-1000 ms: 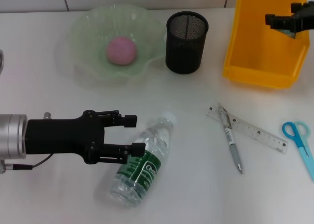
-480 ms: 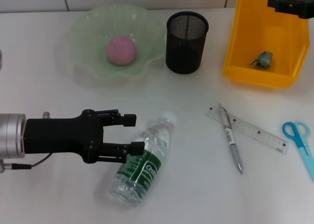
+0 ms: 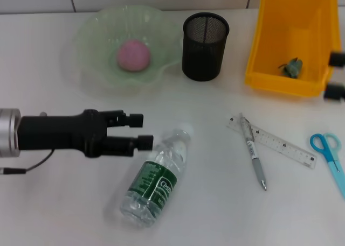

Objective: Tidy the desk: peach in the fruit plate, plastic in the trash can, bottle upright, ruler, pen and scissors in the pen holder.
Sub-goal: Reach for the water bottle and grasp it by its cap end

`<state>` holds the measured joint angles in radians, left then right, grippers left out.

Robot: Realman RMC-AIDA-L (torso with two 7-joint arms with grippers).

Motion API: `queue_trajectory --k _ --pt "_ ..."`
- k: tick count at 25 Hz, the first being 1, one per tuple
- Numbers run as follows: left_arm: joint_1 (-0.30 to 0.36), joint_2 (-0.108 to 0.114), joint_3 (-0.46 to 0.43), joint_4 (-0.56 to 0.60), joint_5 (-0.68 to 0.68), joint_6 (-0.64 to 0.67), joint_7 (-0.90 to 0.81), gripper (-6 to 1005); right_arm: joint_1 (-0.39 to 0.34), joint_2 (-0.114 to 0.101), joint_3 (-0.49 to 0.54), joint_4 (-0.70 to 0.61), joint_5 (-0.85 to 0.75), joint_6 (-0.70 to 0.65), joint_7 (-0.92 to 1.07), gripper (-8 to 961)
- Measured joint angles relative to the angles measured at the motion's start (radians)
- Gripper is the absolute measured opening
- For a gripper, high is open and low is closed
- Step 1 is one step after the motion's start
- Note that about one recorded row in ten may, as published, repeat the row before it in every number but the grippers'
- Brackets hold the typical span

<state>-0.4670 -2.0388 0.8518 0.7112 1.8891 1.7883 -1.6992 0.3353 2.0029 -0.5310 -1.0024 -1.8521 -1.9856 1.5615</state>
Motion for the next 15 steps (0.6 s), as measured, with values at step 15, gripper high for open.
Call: queue_trajectory --k 15 --pt "-0.234 -0.029 0.163 0.28 0.218 -0.144 -0.789 737 -0.089 -0.048 0.007 0.354 -0.156 -0.025 -0.344 802"
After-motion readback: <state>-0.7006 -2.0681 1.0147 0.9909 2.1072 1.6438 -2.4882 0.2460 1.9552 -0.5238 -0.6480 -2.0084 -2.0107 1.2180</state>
